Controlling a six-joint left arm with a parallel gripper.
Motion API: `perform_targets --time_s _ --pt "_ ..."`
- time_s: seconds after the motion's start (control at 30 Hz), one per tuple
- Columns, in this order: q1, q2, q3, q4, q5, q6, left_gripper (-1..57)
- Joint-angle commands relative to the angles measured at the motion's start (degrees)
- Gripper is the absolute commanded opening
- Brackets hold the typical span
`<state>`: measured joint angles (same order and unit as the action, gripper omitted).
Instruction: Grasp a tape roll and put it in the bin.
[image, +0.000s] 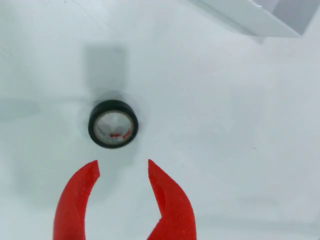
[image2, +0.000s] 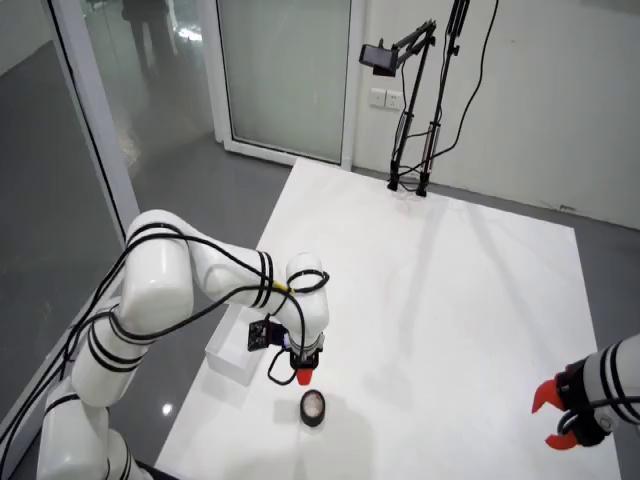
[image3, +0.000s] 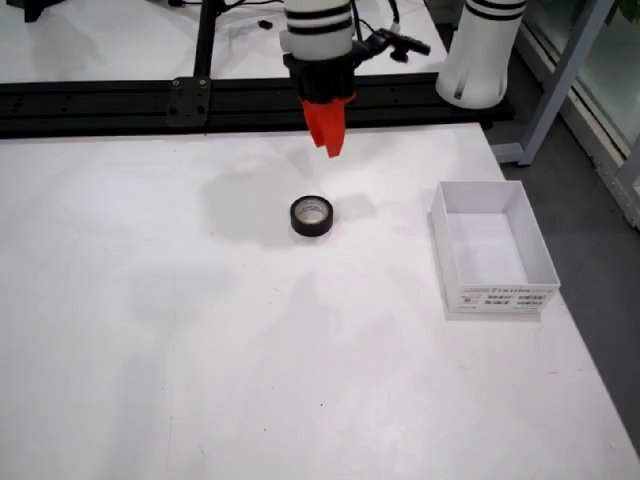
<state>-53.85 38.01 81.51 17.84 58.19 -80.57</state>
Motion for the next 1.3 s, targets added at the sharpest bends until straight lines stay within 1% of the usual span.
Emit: perform_targets --time_s 0.03,0.3,0.63,0.8,1.1,1.3 --pt "-1.7 6.9 1.8 0.5 -6.0 -4.9 21.3" --pt "-0.8 9.2 1.8 0.8 -8.4 -5.5 21.3" --pt "0.2 10.2 1.2 3.1 -10.0 -6.9 21.3" --pt "0.7 12.3 -1.2 3.8 -10.5 -7.0 21.3" --pt "-0.1 20.0 -9.0 3.7 -11.0 -7.0 21.3" --pt "-0.1 21.0 -9.9 3.7 -10.8 -7.0 21.2"
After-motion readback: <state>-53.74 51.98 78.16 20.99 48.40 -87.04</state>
